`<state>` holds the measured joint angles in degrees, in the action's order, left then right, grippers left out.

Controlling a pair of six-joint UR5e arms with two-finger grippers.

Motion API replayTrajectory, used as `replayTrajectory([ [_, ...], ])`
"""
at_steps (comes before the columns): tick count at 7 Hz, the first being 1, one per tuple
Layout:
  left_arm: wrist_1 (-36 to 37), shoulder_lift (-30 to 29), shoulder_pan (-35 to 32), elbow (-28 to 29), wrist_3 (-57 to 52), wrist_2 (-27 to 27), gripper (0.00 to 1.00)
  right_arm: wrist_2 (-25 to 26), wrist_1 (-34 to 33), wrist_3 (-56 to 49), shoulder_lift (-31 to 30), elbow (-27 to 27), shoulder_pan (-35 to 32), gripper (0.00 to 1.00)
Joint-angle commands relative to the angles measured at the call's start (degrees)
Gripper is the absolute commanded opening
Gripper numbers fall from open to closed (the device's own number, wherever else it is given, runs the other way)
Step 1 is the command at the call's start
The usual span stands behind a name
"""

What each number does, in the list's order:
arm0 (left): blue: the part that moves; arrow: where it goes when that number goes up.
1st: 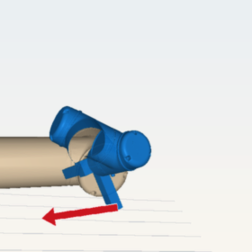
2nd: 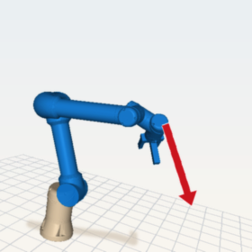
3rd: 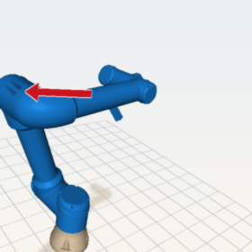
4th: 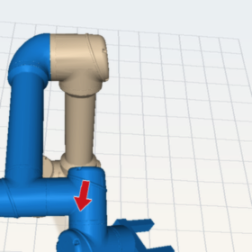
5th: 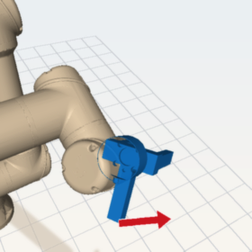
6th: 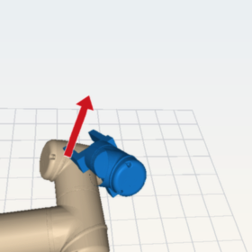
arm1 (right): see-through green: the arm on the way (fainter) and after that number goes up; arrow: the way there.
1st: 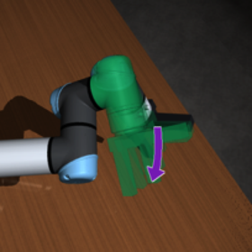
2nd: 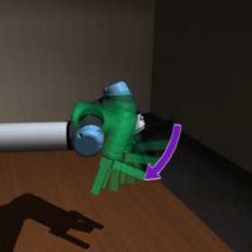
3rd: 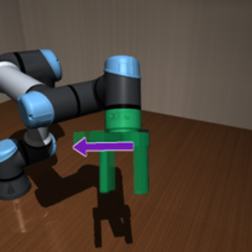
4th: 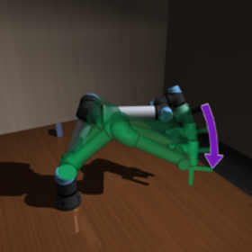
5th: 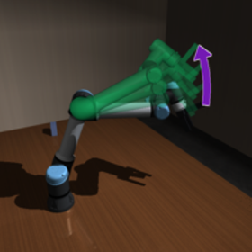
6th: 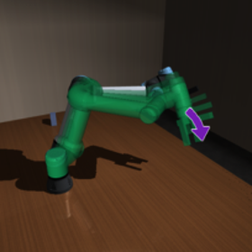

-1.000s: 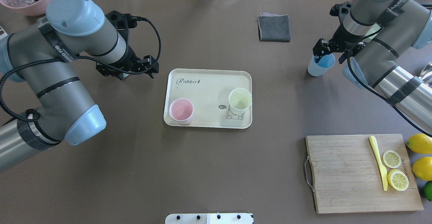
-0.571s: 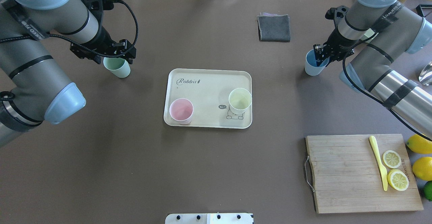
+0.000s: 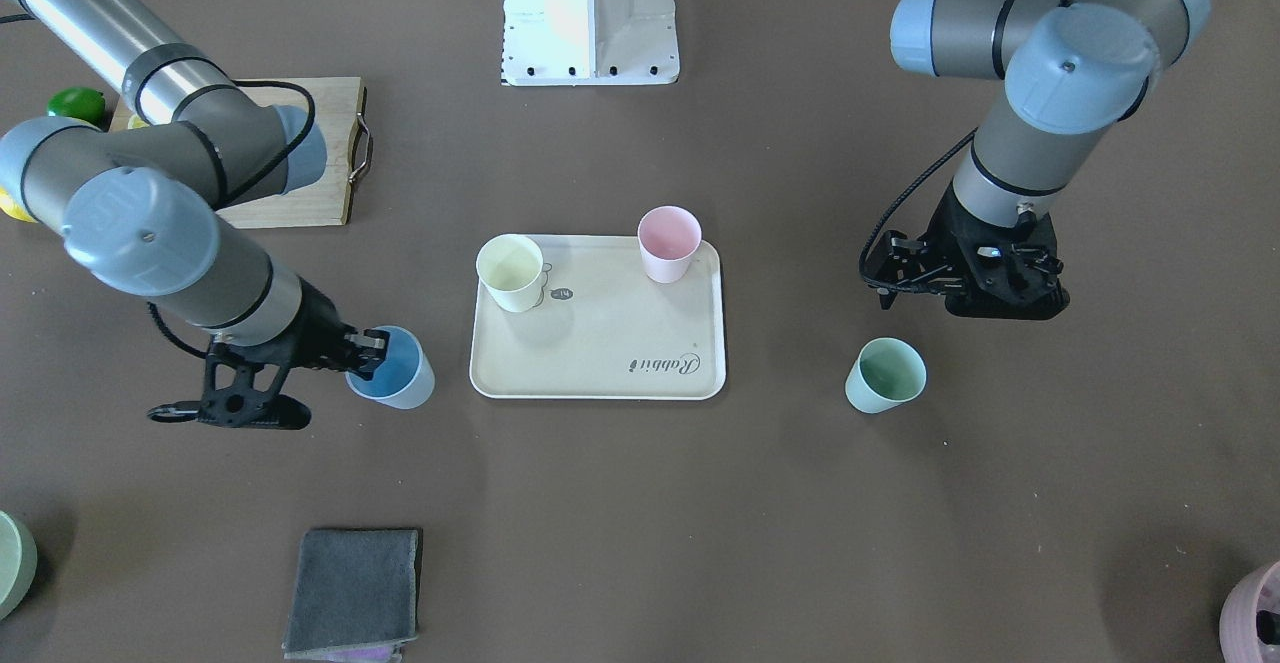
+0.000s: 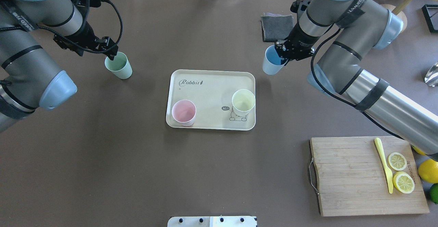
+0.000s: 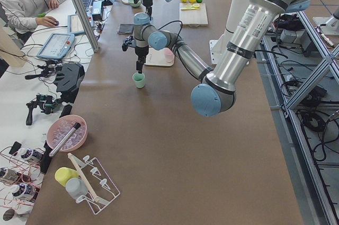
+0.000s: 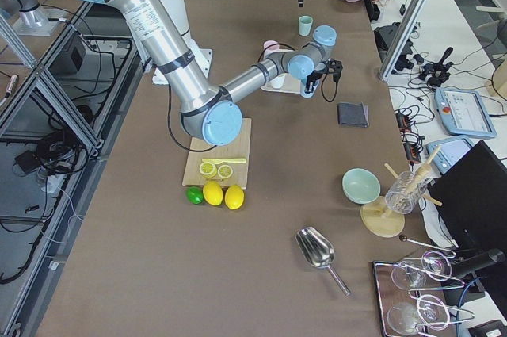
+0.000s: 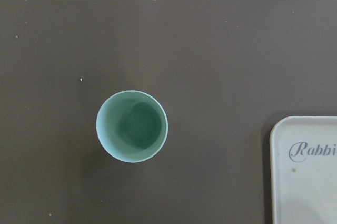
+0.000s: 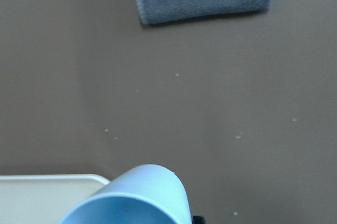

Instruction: Place all cups on tray

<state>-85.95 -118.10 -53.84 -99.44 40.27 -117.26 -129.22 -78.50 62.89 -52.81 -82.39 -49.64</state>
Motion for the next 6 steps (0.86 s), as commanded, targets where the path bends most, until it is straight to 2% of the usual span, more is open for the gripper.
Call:
replayTrajectory([
  [1, -5.67, 0.06, -1.09, 5.80, -2.75, -0.08, 0.98, 0.72, 0.01, 8.27, 4.80, -0.14, 4.27, 0.00],
  [2, -9.20, -0.03, -1.18, 8.97, -2.48, -0.08, 0.98, 2.46, 0.01, 9.69, 5.78, 0.12, 6.03, 0.00],
  [4, -10.11, -0.29, -0.83, 10.58, -1.78, -0.25, 0.98, 5.01, -0.08, 9.70, 5.35, 0.83, 8.41, 0.00],
  [5, -10.46, -0.55, -0.66, 11.80, -1.87, -0.34, 0.98, 8.07, -0.08, 9.79, 5.43, 2.05, 9.90, 0.00],
  [6, -12.90, -0.82, -0.65, 13.55, -1.52, -0.34, 0.98, 8.28, 0.18, 9.79, 5.52, 2.49, 10.09, 0.00],
])
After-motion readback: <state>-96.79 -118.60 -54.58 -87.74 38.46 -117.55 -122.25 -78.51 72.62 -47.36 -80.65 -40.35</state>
